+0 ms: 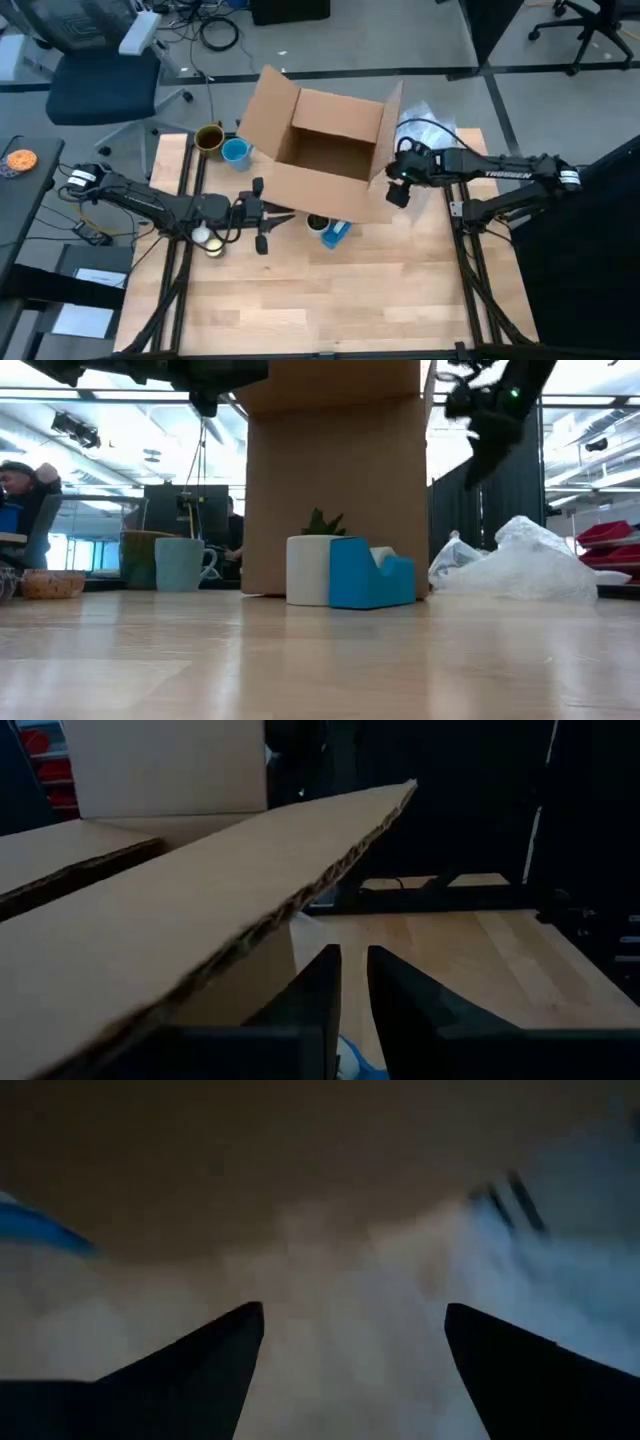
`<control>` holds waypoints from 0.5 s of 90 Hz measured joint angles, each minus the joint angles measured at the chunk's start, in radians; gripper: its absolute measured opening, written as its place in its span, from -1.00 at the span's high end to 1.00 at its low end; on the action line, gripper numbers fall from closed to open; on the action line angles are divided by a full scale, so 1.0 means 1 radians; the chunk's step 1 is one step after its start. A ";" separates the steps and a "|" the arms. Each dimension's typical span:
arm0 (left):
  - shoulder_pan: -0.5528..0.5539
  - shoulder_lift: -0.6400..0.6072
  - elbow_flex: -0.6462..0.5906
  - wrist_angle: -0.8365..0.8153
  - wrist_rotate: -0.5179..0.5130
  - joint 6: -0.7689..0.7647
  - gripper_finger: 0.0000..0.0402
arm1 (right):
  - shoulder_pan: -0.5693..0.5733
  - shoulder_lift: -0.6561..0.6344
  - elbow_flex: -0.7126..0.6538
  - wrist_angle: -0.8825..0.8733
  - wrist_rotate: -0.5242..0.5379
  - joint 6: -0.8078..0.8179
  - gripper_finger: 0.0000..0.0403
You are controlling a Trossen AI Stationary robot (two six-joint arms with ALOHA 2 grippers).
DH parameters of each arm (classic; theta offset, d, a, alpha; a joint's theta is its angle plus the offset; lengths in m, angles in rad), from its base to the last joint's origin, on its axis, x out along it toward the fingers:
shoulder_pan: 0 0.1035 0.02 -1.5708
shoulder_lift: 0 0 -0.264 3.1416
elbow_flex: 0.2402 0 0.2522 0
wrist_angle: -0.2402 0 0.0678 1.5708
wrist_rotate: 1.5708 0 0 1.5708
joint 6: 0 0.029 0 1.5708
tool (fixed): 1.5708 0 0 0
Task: Wrap mug
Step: Move the cardboard box to the top center of the table, then prepare the bubble wrap on the table
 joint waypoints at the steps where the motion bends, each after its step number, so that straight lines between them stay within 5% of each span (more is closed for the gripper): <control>1: 0.000 0.000 0.000 0.000 0.000 0.000 0.80 | -0.005 0.000 0.000 -0.018 -0.001 0.020 -0.45; 18: 0.000 0.000 0.000 0.000 0.000 0.000 0.80 | -0.086 0.000 0.000 -0.228 -0.031 0.384 -0.45; 45: 0.000 0.000 -0.001 0.060 0.000 -0.104 0.80 | -0.098 0.021 -0.121 -0.177 0.023 0.577 -0.45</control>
